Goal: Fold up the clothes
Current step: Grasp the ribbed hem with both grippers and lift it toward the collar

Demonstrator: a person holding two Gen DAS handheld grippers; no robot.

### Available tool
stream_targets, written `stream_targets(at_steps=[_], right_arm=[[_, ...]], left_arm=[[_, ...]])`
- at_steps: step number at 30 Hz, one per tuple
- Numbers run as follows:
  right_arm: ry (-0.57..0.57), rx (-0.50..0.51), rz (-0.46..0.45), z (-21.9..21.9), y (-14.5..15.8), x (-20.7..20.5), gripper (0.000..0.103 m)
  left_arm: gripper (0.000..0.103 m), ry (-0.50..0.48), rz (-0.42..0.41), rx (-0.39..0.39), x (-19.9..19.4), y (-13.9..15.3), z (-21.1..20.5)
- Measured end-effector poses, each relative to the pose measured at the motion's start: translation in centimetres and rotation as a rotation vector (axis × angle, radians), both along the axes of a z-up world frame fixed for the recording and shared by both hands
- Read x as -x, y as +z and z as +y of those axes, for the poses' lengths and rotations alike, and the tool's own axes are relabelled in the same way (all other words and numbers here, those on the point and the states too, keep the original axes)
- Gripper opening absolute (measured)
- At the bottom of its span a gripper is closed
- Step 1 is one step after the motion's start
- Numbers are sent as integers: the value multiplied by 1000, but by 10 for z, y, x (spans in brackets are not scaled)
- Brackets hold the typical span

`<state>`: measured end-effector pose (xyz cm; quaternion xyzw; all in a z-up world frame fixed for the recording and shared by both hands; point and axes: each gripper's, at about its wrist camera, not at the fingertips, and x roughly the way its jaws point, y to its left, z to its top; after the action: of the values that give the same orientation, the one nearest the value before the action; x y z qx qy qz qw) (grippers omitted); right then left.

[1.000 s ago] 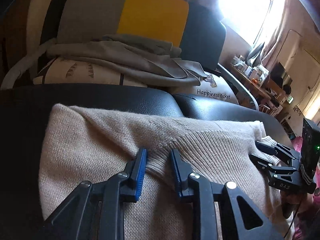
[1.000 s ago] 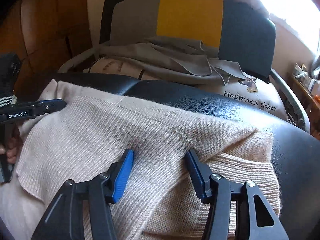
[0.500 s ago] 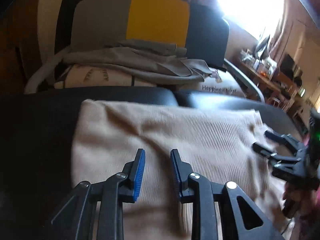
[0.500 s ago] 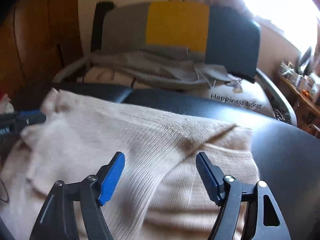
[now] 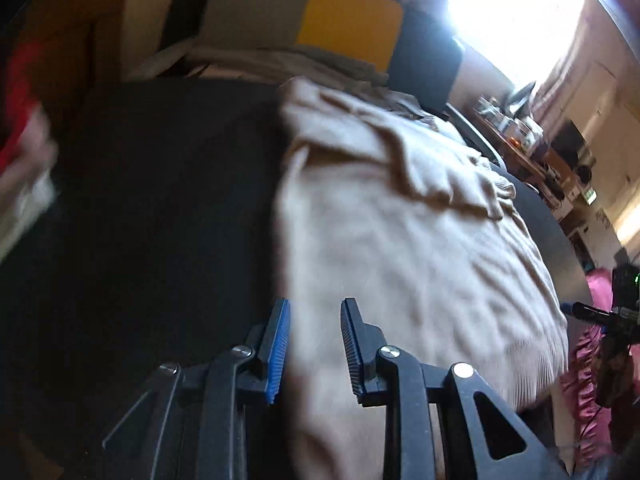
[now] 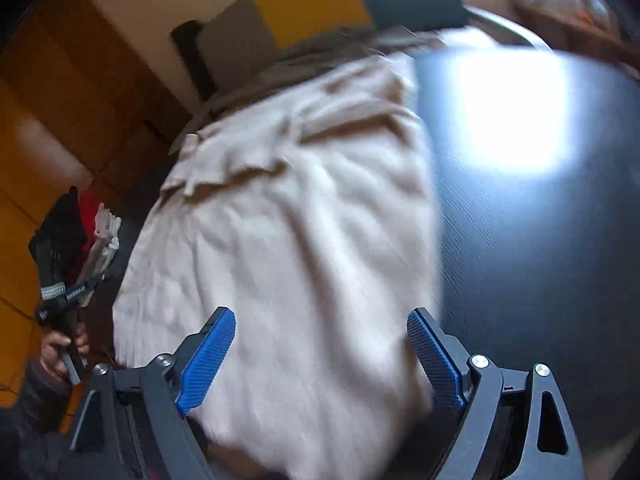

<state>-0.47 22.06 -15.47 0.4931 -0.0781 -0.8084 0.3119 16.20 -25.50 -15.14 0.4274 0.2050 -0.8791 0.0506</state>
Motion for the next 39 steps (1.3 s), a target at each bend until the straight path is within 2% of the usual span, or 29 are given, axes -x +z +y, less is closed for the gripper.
stream_targets(at_steps=[3, 5, 7, 8, 9, 13, 15, 18, 20, 22, 24, 28, 30, 32, 34, 36, 39], right_arm=[[-58, 55, -52, 34, -10, -18, 73], [-86, 102, -65, 47, -14, -27, 70], [-72, 172, -102, 48, -20, -27, 60], [-63, 208, -121, 49, -23, -27, 45], [-45, 229, -143, 46, -26, -27, 38], [-20, 325, -163, 35, -38, -31, 37], [-15, 368, -170, 31, -43, -31, 36], [-20, 378, -192, 33, -41, -30, 35], [-6, 343, -200, 39, -38, -32, 35], [44, 383, -309, 42, -44, -36, 38], [64, 371, -314, 43, -47, -43, 40], [63, 478, -340, 36, -59, -39, 39], [57, 488, -319, 29, -62, -37, 20], [42, 477, -317, 27, -67, -36, 9], [46, 469, -292, 28, -66, -40, 9], [47, 456, -270, 25, -65, -43, 11], [48, 442, -267, 23, -63, -45, 11]], left_arm=[[27, -1, 3, -55, -35, -11, 0], [29, -21, 9, -79, -45, -15, 4], [31, -35, 21, -107, -50, -17, 7], [32, -46, 28, -136, -51, -17, 7], [35, -52, 35, -162, -51, -18, 7], [39, -51, 56, -237, -51, -21, 9], [40, -56, 54, -244, -52, -20, 11], [40, -83, 32, -210, -54, -16, 16], [40, -99, 21, -191, -54, -15, 19], [40, -114, 26, -194, -53, -16, 24], [40, -128, 34, -202, -49, -19, 30], [38, -140, 3, -222, -42, -18, 37], [17, -144, -33, -193, -40, -18, 39], [13, -122, -48, -190, -42, -19, 35], [15, -104, -47, -199, -45, -21, 32], [33, -118, -20, -169, -42, -19, 41], [38, -148, 1, -49, -37, -16, 61]])
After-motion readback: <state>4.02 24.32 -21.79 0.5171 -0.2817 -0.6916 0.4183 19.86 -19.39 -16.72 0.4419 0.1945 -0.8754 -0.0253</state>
